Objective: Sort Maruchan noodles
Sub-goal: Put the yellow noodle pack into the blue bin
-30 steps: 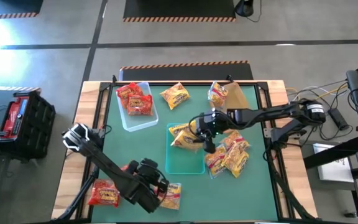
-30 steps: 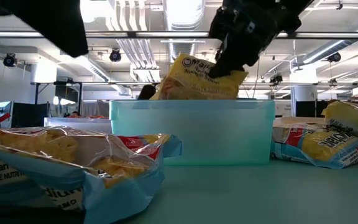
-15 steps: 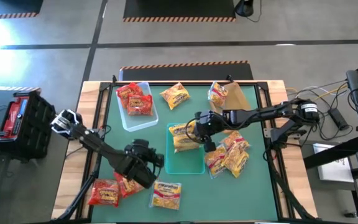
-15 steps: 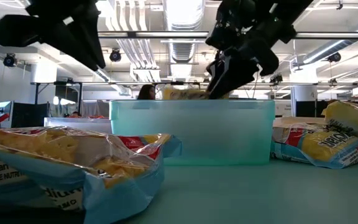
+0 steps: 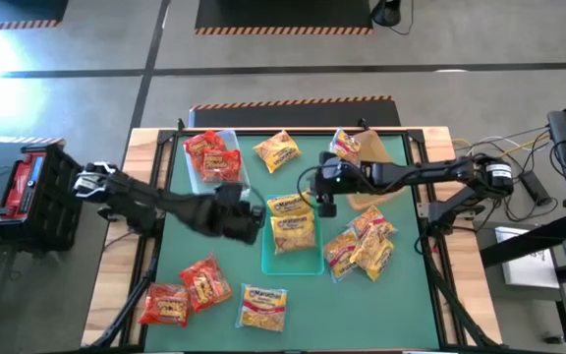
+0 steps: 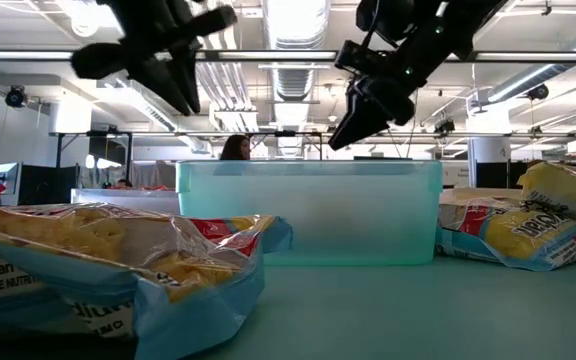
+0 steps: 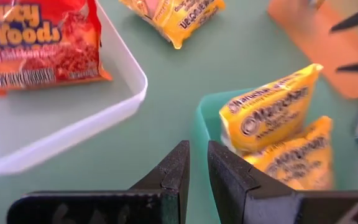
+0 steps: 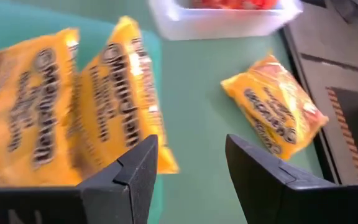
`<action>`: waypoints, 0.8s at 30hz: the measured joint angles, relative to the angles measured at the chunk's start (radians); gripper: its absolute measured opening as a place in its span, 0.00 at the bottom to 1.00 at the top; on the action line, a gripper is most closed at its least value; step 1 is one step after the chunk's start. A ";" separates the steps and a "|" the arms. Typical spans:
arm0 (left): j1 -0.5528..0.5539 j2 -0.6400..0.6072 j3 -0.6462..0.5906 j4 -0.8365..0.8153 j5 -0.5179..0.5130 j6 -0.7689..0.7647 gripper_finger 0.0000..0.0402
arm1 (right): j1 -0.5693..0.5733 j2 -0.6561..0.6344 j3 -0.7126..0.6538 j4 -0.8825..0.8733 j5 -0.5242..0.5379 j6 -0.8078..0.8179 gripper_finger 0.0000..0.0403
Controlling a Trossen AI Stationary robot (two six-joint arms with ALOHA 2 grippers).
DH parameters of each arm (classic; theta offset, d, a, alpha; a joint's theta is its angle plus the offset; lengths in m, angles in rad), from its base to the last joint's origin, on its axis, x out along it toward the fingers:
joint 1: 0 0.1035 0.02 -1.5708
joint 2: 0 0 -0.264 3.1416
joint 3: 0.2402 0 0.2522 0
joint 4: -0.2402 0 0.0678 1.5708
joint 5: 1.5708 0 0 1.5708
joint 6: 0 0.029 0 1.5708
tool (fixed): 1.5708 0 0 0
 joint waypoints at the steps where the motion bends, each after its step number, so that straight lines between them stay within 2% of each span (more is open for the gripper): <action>1: 0.031 -0.002 0.000 0.010 0.023 0.053 0.10 | -0.015 -0.001 0.000 0.007 0.000 0.021 0.44; 4: 0.121 -0.010 -0.004 0.076 0.080 0.220 0.10 | -0.058 0.001 0.000 0.026 0.000 0.087 0.44; 11: 0.348 -0.011 -0.017 0.339 0.242 0.663 0.10 | -0.142 0.008 0.000 0.076 -0.010 0.215 0.44; 18: 0.590 -0.011 -0.069 0.461 0.370 0.859 0.10 | -0.192 0.033 0.000 0.217 0.001 0.538 0.44; 24: 0.779 0.018 -0.148 0.683 0.630 0.958 0.10 | -0.209 0.104 0.000 0.403 0.015 0.802 0.42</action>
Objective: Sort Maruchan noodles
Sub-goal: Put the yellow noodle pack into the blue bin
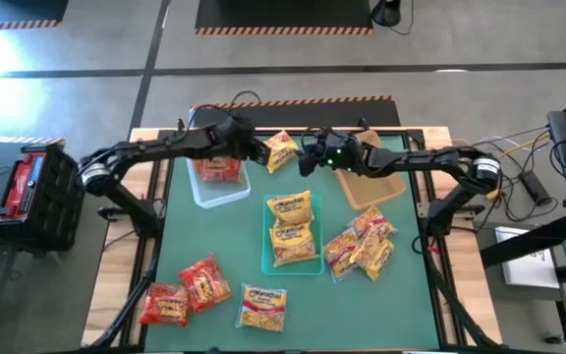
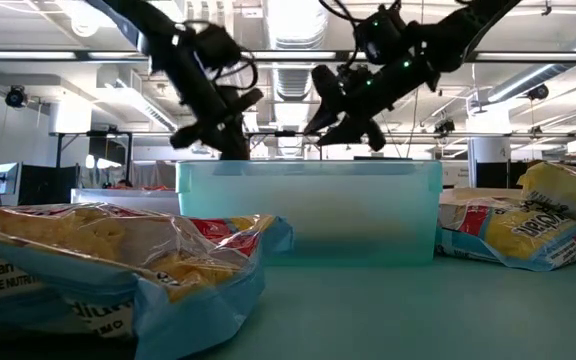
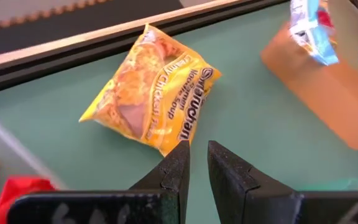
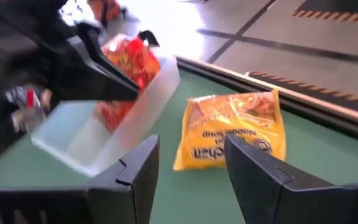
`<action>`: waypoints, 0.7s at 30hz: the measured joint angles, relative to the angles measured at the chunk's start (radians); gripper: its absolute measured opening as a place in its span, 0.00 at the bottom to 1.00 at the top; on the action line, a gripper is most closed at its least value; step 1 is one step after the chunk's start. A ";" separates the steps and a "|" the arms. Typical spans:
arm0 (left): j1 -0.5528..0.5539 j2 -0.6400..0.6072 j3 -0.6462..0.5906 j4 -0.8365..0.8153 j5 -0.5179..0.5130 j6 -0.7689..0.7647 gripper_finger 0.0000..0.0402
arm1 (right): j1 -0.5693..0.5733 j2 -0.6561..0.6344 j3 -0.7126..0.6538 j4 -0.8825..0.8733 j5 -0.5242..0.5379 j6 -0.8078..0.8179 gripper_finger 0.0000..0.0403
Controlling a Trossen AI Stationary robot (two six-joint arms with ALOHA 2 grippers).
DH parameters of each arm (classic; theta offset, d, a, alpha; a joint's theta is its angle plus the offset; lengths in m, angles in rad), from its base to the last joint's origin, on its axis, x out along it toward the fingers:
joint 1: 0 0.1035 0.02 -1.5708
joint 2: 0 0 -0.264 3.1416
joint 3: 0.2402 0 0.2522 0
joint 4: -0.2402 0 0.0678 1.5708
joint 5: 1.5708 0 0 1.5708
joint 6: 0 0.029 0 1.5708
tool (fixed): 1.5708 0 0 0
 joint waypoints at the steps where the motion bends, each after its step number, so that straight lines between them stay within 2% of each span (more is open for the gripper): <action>1: 0.022 0.013 -0.005 0.022 0.029 0.002 0.10 | 0.000 0.016 0.000 0.027 0.009 0.030 0.41; 5: 0.092 0.080 0.012 0.038 0.102 0.044 0.10 | -0.008 0.081 0.000 0.095 0.012 0.138 0.39; 11: 0.131 0.204 0.097 0.030 0.160 0.149 0.10 | -0.016 0.152 0.000 0.137 0.012 0.225 0.37; 21: 0.165 0.384 0.273 -0.075 0.160 0.291 0.10 | -0.028 0.171 0.000 0.126 0.012 0.248 0.33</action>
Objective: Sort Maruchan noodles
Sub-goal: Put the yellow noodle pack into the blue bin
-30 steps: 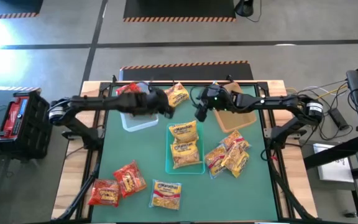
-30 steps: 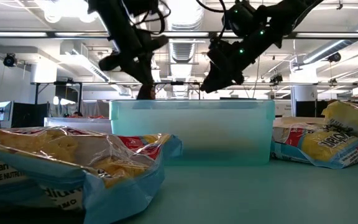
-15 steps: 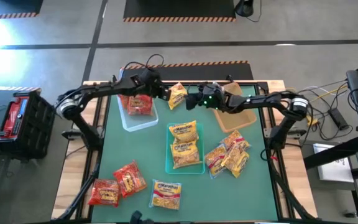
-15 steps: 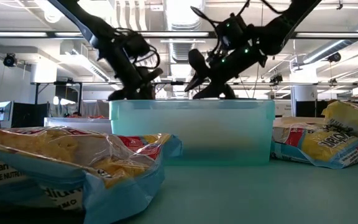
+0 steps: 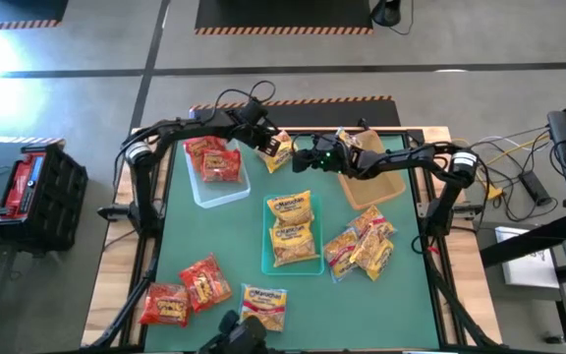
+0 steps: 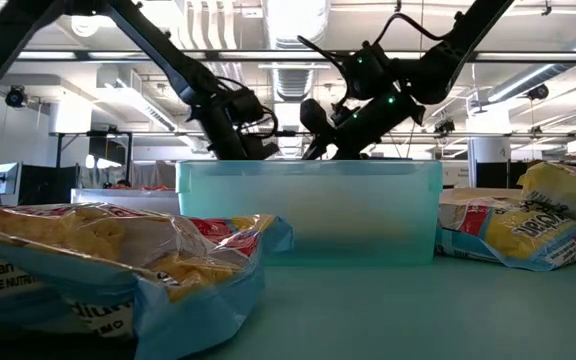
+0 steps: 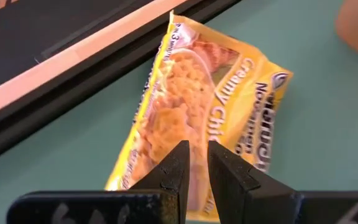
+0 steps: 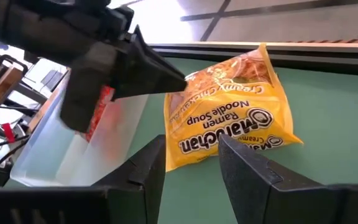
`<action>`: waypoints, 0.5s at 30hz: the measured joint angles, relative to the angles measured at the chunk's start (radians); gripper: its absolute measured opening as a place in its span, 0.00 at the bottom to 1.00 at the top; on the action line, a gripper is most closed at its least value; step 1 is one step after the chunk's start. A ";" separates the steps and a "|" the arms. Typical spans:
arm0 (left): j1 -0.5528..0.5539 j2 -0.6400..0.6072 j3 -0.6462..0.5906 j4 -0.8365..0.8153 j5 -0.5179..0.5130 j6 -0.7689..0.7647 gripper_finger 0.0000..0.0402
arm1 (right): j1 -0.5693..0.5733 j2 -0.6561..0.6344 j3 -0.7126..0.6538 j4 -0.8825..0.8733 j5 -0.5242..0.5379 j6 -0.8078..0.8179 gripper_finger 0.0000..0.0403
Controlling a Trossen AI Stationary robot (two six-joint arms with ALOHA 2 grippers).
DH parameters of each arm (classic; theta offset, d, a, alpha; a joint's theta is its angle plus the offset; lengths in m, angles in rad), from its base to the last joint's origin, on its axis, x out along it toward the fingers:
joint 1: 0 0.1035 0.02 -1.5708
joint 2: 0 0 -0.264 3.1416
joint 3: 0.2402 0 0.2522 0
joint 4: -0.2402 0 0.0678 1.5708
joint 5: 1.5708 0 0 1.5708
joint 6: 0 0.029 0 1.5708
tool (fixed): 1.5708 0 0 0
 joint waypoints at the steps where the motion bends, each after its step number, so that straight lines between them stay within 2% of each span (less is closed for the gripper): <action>1: 0.002 0.011 0.010 -0.005 0.000 0.009 0.10 | 0.000 0.000 0.000 0.000 0.000 0.000 0.33; 12: -0.018 0.045 0.018 -0.133 -0.003 0.015 0.10 | 0.000 -0.002 0.000 -0.024 -0.002 0.001 0.33; 15: -0.047 0.042 0.018 -0.156 0.034 0.008 0.10 | 0.000 -0.002 0.000 -0.026 -0.002 0.000 0.33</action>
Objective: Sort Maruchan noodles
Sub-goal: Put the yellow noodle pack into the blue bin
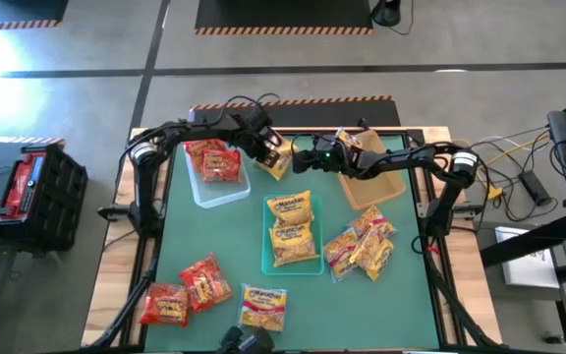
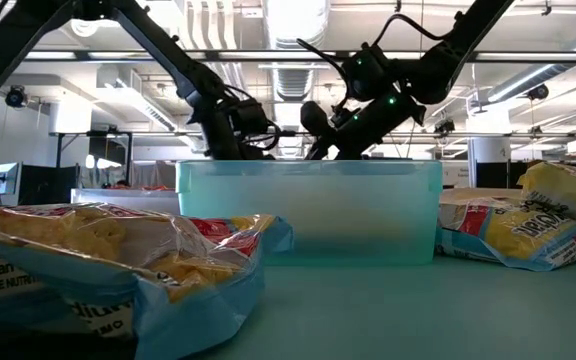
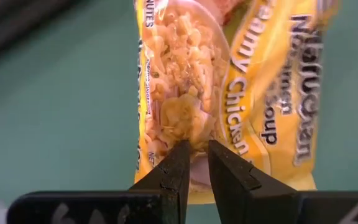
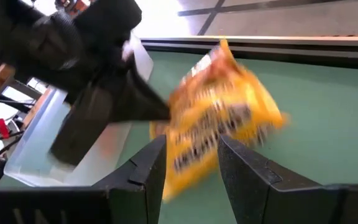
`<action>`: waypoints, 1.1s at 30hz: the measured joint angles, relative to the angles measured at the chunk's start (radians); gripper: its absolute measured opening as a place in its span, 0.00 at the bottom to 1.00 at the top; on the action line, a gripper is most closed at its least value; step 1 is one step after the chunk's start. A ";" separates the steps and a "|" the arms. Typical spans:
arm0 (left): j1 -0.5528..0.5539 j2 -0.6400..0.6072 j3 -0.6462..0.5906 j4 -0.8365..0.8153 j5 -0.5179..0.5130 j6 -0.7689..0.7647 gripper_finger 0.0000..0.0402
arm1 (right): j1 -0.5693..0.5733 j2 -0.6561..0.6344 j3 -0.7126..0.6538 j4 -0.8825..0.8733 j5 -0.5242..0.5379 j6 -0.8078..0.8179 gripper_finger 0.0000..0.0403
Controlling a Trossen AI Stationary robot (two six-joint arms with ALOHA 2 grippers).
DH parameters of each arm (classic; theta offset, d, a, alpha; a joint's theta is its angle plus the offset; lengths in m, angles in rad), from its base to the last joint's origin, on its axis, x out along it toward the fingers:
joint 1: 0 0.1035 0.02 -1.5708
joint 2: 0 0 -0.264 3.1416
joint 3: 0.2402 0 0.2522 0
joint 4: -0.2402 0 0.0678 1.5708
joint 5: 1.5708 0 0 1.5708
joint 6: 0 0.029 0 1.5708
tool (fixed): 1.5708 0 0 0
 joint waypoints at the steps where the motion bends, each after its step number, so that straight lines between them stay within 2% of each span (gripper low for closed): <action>1: -0.012 0.000 0.000 0.000 0.033 -0.004 0.10 | 0.000 0.000 0.000 0.000 0.000 0.000 0.33; 4: -0.052 -0.001 -0.003 0.009 0.147 -0.019 0.10 | 0.000 0.000 0.000 0.000 -0.003 0.000 0.33; 7: -0.091 -0.001 -0.001 0.041 0.216 -0.027 0.10 | 0.000 0.000 0.000 0.000 -0.004 -0.001 0.33; 12: -0.098 -0.002 0.027 0.102 0.186 -0.052 0.10 | 0.000 0.000 0.000 -0.017 -0.083 0.002 0.33; 18: -0.070 0.007 0.082 0.104 0.172 0.136 0.10 | 0.000 0.000 0.000 -0.177 -0.191 -0.078 0.33; 24: -0.070 0.011 0.080 0.036 0.180 0.280 0.10 | 0.000 -0.002 0.001 -0.329 -0.194 -0.140 0.33; 33: -0.070 0.047 0.073 0.016 0.172 0.287 0.10 | 0.003 -0.002 0.000 -0.376 -0.192 -0.122 0.33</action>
